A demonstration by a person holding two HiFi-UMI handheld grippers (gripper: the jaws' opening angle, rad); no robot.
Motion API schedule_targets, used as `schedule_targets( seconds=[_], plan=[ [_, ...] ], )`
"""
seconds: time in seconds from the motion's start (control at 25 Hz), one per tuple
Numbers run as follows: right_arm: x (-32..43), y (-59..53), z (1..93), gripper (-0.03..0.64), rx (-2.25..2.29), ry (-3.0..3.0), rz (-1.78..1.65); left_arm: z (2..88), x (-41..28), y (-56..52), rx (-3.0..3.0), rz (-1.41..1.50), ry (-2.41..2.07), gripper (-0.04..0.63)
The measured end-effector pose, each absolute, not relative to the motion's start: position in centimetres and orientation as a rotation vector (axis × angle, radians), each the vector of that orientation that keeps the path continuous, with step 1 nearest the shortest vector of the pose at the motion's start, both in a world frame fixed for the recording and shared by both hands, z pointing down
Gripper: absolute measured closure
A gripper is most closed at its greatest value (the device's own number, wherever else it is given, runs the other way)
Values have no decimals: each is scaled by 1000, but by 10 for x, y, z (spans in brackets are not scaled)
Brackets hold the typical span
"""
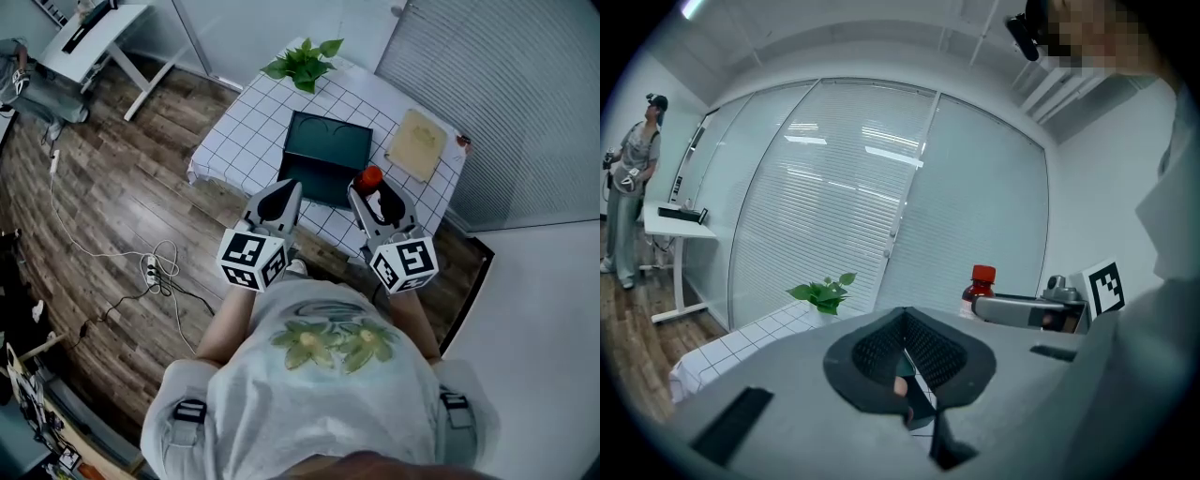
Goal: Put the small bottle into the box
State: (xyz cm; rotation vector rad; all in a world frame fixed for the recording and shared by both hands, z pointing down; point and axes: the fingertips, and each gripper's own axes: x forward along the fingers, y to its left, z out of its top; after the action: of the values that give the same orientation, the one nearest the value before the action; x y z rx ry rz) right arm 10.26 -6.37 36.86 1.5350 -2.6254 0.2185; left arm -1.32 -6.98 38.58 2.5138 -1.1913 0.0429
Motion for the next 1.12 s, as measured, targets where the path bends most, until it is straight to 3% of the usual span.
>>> schedule_targets(
  seconds=[1.12],
  plan=[
    [84,-101,407,414,1448,-2578,280,421,-36,-93,2444,103,-1194,588]
  ],
)
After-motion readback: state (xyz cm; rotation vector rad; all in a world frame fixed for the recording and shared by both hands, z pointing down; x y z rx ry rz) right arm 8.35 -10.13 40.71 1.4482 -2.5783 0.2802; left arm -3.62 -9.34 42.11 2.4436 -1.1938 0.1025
